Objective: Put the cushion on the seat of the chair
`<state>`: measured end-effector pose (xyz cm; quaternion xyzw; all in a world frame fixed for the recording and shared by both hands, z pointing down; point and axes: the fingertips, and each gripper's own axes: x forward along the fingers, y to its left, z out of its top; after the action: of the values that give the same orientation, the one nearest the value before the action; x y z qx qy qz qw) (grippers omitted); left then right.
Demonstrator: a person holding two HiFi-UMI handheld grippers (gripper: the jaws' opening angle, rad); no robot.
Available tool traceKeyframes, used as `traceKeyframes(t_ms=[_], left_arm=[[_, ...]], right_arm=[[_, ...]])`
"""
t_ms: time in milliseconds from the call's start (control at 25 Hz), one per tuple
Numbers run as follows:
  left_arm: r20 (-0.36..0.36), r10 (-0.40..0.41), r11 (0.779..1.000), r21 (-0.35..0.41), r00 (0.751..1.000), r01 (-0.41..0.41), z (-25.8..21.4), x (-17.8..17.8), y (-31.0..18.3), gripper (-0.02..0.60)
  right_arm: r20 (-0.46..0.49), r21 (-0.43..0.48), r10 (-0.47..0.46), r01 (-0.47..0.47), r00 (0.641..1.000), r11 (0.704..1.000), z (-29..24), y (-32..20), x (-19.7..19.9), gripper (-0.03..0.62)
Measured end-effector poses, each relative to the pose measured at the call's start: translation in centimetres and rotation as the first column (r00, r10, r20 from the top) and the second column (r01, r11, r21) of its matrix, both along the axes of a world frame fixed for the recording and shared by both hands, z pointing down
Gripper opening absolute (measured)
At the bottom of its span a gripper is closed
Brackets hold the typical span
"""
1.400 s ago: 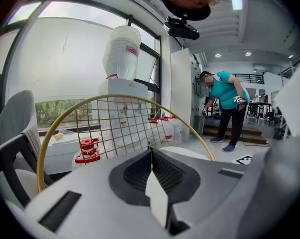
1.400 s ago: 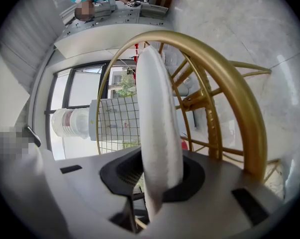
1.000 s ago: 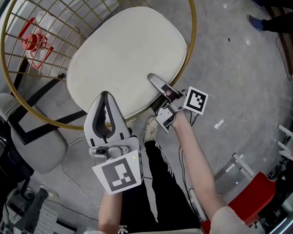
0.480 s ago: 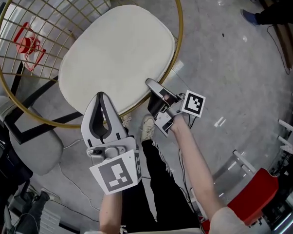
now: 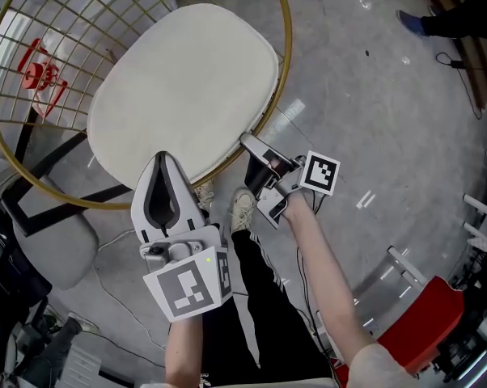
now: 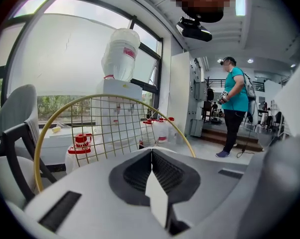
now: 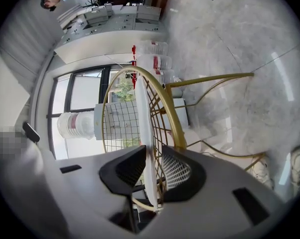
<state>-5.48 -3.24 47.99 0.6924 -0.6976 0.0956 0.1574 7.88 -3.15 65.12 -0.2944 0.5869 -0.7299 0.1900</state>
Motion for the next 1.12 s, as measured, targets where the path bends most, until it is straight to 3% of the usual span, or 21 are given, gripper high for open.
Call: traceKeyframes(t_ms=[160,280,400,560,680,840,1040,1120], left_arm=[[-0.002,-0.004,1.000,0.011,1.000,0.004,-0.1,0.5,0.2,0.014],[-0.005,-0.005,1.000,0.016,1.000,0.005,-0.2,1.0,0.4,0.014],[-0.007,-0.011,1.000,0.021,1.000,0.012,-0.6,1.0,0.6,0.014],[-0.008,-0.026,0.999,0.034,1.000,0.026,-1.8,0.6,0.7,0.014],[-0.002,-0.044,0.998,0.039,0.999,0.044,-2.8,0.2,0.4,0.014],[0.000,-0.065,0.996,0.059,0.998,0.065,-4.8,-0.6,-0.1,0.014],[0.023,-0.061,0.991,0.118,0.998,0.057,-8.5,-1.1,-0.2,0.014],[0.036,-0.055,0.989,0.142,0.998,0.050,-10.0,-1.3,-0.4,0.014]], right_arm=[[-0.060,0.002,-0.007,0.007,0.998,1.000,0.3,0.5,1.1,0.086],[-0.212,0.040,-0.034,0.043,0.977,0.998,0.1,0.8,2.4,0.084],[-0.446,0.110,-0.060,0.121,0.893,0.986,-1.4,0.5,3.8,0.068],[-0.681,0.244,0.008,0.217,0.732,0.945,-6.1,-1.7,4.8,0.058],[-0.793,0.364,0.126,0.299,0.596,0.882,-11.3,-3.8,4.6,0.038],[-0.845,0.500,0.324,0.414,0.425,0.761,-19.3,-5.4,3.5,0.018],[-0.791,0.604,0.538,0.508,0.291,0.614,-27.8,-4.5,1.4,0.017],[-0.759,0.635,0.594,0.508,0.266,0.583,-30.4,-3.9,0.4,0.017]])
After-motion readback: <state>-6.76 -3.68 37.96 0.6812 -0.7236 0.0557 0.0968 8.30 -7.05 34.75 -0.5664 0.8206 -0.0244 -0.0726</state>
